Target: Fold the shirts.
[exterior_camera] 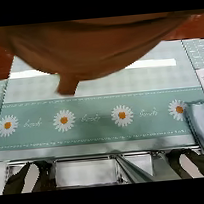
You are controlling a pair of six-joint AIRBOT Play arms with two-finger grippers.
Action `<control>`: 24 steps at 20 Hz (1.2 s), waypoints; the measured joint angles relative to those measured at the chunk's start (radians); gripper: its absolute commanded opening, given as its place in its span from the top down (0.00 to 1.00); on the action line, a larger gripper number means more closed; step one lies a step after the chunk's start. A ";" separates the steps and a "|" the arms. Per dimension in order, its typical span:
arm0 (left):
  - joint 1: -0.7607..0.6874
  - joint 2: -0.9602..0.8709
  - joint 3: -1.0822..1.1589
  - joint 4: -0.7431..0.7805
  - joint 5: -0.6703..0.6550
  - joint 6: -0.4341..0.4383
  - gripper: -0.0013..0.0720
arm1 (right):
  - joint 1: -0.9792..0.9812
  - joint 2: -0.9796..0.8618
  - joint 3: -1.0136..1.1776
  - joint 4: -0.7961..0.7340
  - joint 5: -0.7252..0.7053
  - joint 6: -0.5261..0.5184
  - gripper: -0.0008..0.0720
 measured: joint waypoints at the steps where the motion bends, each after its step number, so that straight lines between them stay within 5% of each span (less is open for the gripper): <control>1: 0.011 0.032 0.013 0.026 0.000 0.000 0.96 | 0.000 0.032 0.010 -0.055 0.013 0.019 0.96; 7: -0.070 0.178 0.042 0.241 0.002 -0.024 0.96 | -0.001 0.207 0.030 -0.251 0.122 0.081 0.96; 13: -0.163 0.219 -0.034 0.559 -0.060 -0.145 0.95 | -0.001 0.266 -0.039 -0.343 0.270 0.154 0.96; 18: -0.185 0.099 -0.325 0.394 -0.061 -0.085 0.96 | -0.001 0.263 -0.367 -0.307 0.157 0.161 0.96; 24: -0.304 -0.331 -0.415 0.261 0.092 0.052 0.95 | 0.061 -0.011 -0.671 -0.106 -0.172 0.001 0.96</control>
